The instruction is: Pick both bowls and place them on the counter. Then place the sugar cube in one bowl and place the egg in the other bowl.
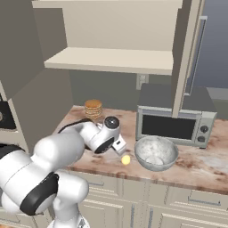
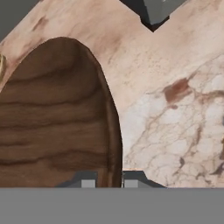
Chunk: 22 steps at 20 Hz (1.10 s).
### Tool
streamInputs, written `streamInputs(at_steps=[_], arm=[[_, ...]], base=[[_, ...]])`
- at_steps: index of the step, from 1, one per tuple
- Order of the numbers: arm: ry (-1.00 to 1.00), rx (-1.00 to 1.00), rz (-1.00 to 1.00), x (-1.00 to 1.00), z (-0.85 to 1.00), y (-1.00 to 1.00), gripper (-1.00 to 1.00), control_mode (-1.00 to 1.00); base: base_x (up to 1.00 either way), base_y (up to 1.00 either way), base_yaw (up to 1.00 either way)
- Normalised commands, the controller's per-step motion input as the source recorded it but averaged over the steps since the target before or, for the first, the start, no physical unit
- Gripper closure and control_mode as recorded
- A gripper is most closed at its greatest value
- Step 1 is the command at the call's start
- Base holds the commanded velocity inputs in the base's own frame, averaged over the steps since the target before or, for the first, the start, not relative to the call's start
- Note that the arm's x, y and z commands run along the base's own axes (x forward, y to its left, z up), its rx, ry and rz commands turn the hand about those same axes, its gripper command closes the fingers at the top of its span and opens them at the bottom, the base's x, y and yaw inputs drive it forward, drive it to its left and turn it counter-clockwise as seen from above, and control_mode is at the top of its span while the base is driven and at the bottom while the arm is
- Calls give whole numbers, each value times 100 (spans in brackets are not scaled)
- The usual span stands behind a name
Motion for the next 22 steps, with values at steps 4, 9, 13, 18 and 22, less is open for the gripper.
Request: streamInputs(at_steps=[4, 9, 13, 18, 22], arm=[[4, 0, -1, 27, -19, -9, 100, -100], [4, 0, -2, 21, -16, -3, -100, -100], [2, 0, -3, 9, -4, 0, -100, -100], [-1, 0, -2, -16, 15, -6, -100, -100], [0, -1, -1, -44, 45, 2, -100, -100]], base=[[0, 0, 0], [0, 0, 0], [0, 0, 0], [0, 0, 0], [0, 0, 0]])
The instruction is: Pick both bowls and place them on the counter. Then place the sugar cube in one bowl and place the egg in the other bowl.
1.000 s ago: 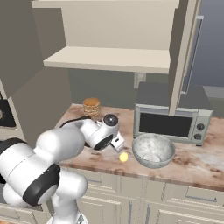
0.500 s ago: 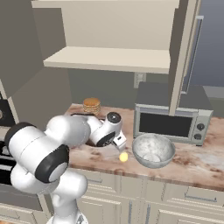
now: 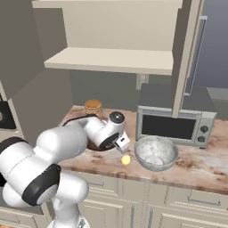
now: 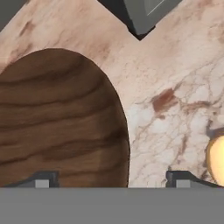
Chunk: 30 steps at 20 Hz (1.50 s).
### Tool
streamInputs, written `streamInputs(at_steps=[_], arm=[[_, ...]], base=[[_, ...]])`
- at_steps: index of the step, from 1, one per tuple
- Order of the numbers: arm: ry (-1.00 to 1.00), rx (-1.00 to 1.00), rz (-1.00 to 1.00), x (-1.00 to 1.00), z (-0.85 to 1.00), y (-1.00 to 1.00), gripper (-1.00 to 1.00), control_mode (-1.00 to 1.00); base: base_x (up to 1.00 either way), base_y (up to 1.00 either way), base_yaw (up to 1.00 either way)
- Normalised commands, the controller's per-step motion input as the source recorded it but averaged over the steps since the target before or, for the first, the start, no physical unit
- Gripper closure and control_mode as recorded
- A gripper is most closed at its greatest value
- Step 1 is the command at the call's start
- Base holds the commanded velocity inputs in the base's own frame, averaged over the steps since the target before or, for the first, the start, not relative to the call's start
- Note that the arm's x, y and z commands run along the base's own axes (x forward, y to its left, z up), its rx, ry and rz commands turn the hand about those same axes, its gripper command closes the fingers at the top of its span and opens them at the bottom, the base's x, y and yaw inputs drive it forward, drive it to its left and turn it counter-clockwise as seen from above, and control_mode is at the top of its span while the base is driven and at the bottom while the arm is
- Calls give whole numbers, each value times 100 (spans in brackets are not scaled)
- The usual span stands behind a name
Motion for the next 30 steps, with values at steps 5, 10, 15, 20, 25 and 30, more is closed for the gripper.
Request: streamInputs(at_steps=[5, 10, 15, 20, 25, 30], arm=[[0, -6, 0, -36, 47, 33, -100, -100], [0, -5, 0, -25, 36, 60, -100, -100], [0, -6, 0, -20, 5, 66, -100, -100], [0, -6, 0, -18, 0, 59, -100, -100], [7, -5, 1, -4, 8, 71, -100, -100], [2, -2, 6, -9, -1, 34, -100, -100]], base=[[0, 0, 0], [0, 0, 0], [0, 0, 0], [0, 0, 0], [0, 0, 0], [0, 0, 0]])
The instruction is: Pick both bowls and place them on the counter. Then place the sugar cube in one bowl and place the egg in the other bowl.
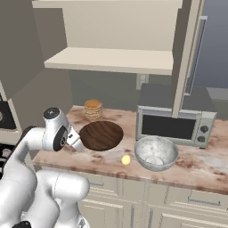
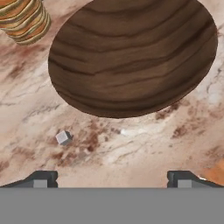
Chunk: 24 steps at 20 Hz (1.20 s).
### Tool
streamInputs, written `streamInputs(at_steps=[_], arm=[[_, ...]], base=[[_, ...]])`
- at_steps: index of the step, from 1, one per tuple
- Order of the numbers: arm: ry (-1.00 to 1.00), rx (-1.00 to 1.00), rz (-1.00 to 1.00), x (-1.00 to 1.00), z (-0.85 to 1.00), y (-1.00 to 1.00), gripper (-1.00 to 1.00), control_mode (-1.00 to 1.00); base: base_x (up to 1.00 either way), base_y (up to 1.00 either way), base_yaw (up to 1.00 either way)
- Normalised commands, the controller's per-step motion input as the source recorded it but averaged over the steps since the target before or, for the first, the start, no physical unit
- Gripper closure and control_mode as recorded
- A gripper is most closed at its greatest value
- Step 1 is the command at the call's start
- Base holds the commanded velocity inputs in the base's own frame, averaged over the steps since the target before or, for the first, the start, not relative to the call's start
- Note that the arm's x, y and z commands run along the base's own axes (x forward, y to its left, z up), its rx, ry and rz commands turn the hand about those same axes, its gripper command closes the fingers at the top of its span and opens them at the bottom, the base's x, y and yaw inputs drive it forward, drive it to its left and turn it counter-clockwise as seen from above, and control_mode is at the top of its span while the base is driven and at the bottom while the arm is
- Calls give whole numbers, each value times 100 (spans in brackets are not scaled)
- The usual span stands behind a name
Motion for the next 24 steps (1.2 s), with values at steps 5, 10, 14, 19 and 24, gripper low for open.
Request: streamInputs(at_steps=[5, 10, 14, 19, 24], arm=[[5, -3, 2, 0, 0, 49, -100, -100], [11, -1, 0, 4, 0, 47, -100, -100], [12, 0, 0, 18, 0, 31, -100, -100], [6, 0, 0, 23, -8, 3, -100, -100], [1, 0, 0, 20, -17, 0, -100, -100]], base=[[0, 0, 0], [0, 0, 0], [0, 0, 0], [0, 0, 0], [0, 0, 0]])
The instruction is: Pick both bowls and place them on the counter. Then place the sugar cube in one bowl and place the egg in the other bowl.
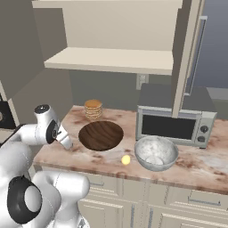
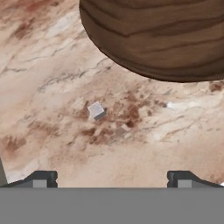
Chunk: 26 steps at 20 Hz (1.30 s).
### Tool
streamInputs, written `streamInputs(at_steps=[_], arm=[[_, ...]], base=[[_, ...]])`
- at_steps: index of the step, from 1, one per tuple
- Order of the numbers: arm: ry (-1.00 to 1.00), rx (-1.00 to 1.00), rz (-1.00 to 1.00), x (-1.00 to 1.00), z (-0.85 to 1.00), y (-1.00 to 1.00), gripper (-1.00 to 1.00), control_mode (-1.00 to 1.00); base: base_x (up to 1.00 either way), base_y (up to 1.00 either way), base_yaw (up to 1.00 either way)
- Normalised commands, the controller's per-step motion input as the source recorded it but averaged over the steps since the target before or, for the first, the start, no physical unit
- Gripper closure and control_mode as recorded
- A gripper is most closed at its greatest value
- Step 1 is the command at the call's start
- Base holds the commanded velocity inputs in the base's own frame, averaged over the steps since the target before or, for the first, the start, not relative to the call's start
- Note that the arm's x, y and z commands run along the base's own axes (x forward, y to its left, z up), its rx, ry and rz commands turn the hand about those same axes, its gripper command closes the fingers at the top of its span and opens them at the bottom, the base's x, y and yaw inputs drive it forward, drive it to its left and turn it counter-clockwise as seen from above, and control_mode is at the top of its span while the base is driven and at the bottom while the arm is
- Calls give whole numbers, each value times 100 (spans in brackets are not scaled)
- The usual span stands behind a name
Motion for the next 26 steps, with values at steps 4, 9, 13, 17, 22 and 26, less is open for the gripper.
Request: streamInputs(at_steps=[4, 9, 13, 17, 22, 26], arm=[[2, 0, 0, 24, -13, 0, -100, -100], [3, 0, 0, 21, -8, -3, -100, -100], [3, 0, -1, 13, -7, -2, -100, -100], [3, 0, -1, 7, -11, 0, -100, -100], [3, 0, -1, 5, -13, 0, -100, -100], [1, 0, -2, 1, -12, 0, -100, -100]], base=[[0, 0, 0], [0, 0, 0], [0, 0, 0], [0, 0, 0], [0, 0, 0], [0, 0, 0]])
